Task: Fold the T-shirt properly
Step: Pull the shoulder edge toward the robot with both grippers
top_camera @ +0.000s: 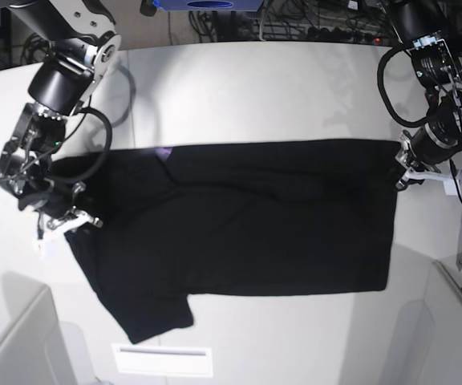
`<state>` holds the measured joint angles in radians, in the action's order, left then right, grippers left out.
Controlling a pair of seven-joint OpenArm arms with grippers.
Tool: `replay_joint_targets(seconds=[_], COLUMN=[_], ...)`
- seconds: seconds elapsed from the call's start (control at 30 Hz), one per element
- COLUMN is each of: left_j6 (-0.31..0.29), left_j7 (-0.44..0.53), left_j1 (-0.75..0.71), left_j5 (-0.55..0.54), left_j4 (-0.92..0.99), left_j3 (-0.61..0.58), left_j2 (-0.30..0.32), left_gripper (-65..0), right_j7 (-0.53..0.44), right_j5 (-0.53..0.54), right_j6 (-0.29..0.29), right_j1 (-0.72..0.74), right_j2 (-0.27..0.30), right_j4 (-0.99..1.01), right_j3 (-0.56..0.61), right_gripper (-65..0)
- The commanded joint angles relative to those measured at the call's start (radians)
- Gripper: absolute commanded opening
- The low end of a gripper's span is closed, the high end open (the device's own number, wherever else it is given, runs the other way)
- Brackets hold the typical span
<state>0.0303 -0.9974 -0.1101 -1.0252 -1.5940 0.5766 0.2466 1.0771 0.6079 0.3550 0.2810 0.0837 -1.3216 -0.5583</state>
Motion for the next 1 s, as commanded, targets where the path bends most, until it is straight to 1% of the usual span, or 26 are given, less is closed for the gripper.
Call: replay_joint_targets(seconds=[0.0, 0.17, 0.33, 0.4, 0.47, 0.5, 0.6, 0.63, 0.7, 0.73, 0.8, 0.87, 0.9, 0.93, 0.97], left_j6=[-0.005, -0.005, -0.005, -0.005, -0.005, -0.005, -0.005, -0.005, -0.01, -0.011, -0.011, -0.011, -0.013, -0.013, -0.013], left_j7=[0.013, 0.013, 0.013, 0.016, 0.016, 0.018, 0.019, 0.019, 0.019, 0.019, 0.015, 0.018, 0.018, 0.018, 0.018], left_j1=[0.014, 0.016, 0.016, 0.016, 0.016, 0.016, 0.017, 0.017, 0.017, 0.006, -0.021, -0.079, -0.101, -0.113, -0.122], left_j5=[-0.02, -0.02, -0.019, -0.019, -0.019, -0.019, -0.02, -0.022, -0.027, -0.027, -0.027, -0.027, -0.027, -0.022, -0.02], left_j4=[-0.01, -0.009, -0.01, -0.012, -0.013, -0.015, -0.018, -0.018, -0.03, -0.049, -0.107, -0.165, -0.185, -0.196, -0.196], left_j3=[0.007, 0.006, 0.01, 0.012, 0.013, 0.013, 0.062, 0.089, 0.139, 0.156, 0.167, 0.161, 0.159, 0.159, 0.161], left_j2=[0.017, 0.018, 0.02, 0.02, 0.02, 0.02, 0.017, 0.013, 0.012, 0.012, 0.012, 0.01, 0.001, -0.013, -0.026], left_gripper=[-65.0, -65.0, -65.0, -64.8, -50.8, -43.4, -25.2, -20.6, -15.1, -14.6, -16.3, -21.2, -26.2, -32.6, -42.5], right_j7=[-0.015, -0.048, -0.048, -0.051, -0.054, -0.056, -0.09, -0.105, -0.12, -0.125, -0.137, -0.159, -0.173, -0.185, -0.2], right_j5=[0.025, 0.025, 0.025, 0.025, 0.027, 0.028, 0.03, 0.03, 0.03, 0.03, 0.03, 0.03, 0.03, 0.027, 0.025], right_j6=[0.003, 0.003, 0.003, 0.003, 0.003, 0.003, 0.003, 0.003, 0.003, 0.003, 0.003, 0.003, 0.003, 0.002, 0.002], right_j1=[0.025, 0.021, 0.021, 0.021, 0.017, 0.01, -0.027, -0.045, -0.084, -0.108, -0.164, -0.225, -0.25, -0.268, -0.282], right_j2=[0.014, 0.014, 0.014, 0.014, 0.014, 0.014, 0.014, 0.011, 0.006, 0.006, 0.004, 0.004, 0.004, 0.003, 0.003], right_j4=[-0.012, -0.006, -0.008, -0.011, -0.016, -0.022, -0.092, -0.128, -0.206, -0.247, -0.342, -0.421, -0.448, -0.456, -0.454], right_j3=[-0.003, -0.004, -0.004, -0.006, -0.006, -0.006, -0.006, -0.006, -0.006, -0.006, -0.006, -0.006, -0.006, -0.006, -0.006], right_gripper=[-65.0, -65.0, -65.0, -50.3, -38.6, -35.9, -35.4, -35.4, -35.4, -35.4, -35.4, -38.6, -42.2, -47.0, -54.8])
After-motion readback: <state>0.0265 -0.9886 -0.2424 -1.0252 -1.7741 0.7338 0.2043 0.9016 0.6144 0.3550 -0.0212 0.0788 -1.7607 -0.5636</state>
